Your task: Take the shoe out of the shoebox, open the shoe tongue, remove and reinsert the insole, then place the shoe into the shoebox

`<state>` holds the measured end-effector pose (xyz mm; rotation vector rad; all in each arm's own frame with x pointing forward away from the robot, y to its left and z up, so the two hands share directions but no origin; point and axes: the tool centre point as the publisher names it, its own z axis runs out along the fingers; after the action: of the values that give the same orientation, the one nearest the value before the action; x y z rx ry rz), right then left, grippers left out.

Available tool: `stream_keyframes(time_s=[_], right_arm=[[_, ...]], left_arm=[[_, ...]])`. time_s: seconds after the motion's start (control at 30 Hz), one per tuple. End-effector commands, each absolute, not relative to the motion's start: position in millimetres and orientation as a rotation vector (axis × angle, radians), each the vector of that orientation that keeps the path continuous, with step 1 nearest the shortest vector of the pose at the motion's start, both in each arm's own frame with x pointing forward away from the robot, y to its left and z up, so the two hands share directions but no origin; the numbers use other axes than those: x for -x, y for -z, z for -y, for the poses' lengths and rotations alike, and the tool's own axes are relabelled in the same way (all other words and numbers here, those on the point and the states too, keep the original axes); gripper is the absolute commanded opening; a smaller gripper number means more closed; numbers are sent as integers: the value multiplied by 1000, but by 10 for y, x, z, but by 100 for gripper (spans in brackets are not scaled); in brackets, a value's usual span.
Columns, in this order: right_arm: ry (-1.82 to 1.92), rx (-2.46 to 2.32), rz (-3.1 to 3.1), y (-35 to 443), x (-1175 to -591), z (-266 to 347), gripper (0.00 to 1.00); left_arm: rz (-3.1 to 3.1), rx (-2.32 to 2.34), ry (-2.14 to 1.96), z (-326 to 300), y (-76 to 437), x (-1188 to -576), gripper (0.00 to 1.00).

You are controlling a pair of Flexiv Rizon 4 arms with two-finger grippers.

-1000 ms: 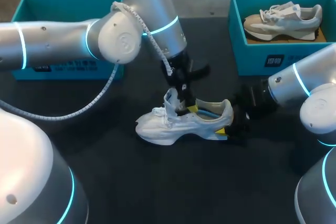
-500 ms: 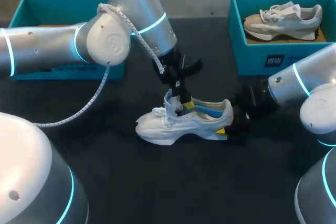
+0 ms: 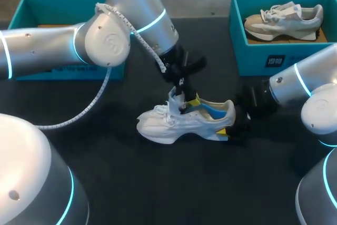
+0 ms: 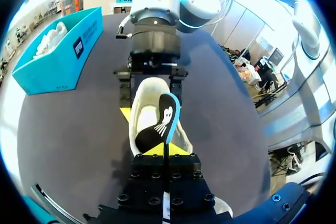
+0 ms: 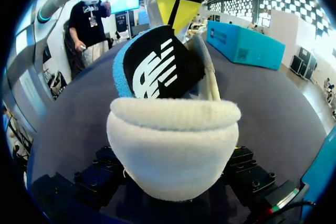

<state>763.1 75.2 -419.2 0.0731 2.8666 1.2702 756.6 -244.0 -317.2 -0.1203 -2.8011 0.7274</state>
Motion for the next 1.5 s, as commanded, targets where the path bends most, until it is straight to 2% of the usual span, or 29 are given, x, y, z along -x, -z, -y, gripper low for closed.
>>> stream_keyframes(time_s=[0.03, 0.87, 0.9, 0.93, 0.97, 1.07, 1.1, 1.17, 1.2, 1.5], right_arm=[[-1268, -73, -2868, 4203, -7633, -773, 0], [-1268, -73, -2868, 4203, -7633, -773, 0], [-1268, -73, -2868, 4203, -7633, -773, 0], [-1268, -73, -2868, 4203, -7633, -773, 0], [-1268, -73, -2868, 4203, -7633, -773, 0], [-1268, -73, -2868, 4203, -7633, -773, 0], [-1268, -73, -2868, 4203, -7633, -773, 0], [-1268, -73, -2868, 4203, -7633, -773, 0], [-1268, -73, -2868, 4203, -7633, -773, 0], [-1268, -73, -2868, 4203, -7633, -773, 0]], left_arm=[[2809, 128, -729, 2491, 3140, -7541, 0], [2846, 156, -837, 2609, 3013, -7448, 0], [2851, 155, -833, 2618, 3018, -7450, 6], [2853, 154, -830, 2622, 3028, -7452, 26], [2852, 153, -825, 2621, 3038, -7452, 35], [2851, 153, -822, 2607, 3049, -7443, 50], [2850, 152, -823, 2597, 3044, -7441, 71], [2848, 148, -832, 2573, 3027, -7442, 86], [2849, 146, -836, 2562, 3018, -7444, 88], [2950, 146, -855, 2519, 2951, -7452, 85]])
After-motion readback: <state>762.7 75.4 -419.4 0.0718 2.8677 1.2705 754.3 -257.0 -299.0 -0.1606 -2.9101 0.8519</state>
